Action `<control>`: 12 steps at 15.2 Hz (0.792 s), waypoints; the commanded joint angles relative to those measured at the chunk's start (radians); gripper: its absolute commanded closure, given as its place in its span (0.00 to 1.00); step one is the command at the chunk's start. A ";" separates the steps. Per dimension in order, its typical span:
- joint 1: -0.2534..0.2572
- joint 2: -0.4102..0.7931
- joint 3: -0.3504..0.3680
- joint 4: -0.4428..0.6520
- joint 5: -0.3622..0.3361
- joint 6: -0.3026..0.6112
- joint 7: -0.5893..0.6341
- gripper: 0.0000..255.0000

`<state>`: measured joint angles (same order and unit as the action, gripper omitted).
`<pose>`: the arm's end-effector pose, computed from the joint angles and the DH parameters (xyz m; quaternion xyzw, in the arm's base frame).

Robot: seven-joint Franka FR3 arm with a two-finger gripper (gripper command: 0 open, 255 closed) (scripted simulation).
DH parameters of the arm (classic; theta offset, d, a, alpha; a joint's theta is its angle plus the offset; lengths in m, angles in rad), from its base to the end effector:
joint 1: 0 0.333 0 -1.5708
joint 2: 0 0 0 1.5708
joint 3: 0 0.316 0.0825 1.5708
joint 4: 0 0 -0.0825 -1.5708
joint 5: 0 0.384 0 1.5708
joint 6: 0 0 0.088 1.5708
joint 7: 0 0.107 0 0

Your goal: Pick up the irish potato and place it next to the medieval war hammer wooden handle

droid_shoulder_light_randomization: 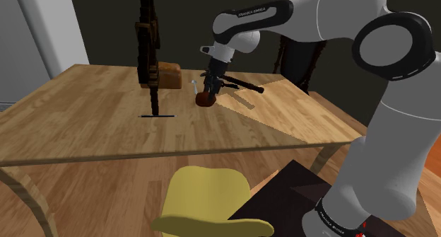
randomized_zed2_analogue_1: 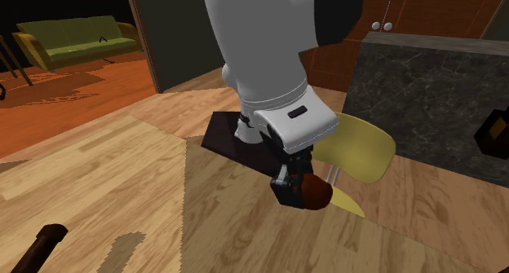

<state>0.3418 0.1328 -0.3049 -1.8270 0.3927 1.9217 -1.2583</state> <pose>0.5936 0.0555 0.4631 -0.8266 -0.5387 -0.0813 0.1415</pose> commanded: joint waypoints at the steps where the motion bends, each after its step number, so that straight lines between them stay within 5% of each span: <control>1: -0.001 -0.011 -0.002 0.013 -0.007 -0.023 0.007 1.00; 6: -0.003 -0.021 -0.004 0.064 -0.017 -0.080 0.029 1.00; 12: -0.099 0.148 -0.050 0.290 0.033 -0.191 -0.083 1.00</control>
<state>0.2613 0.2490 -0.3479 -1.5824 0.4164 1.7538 -1.3222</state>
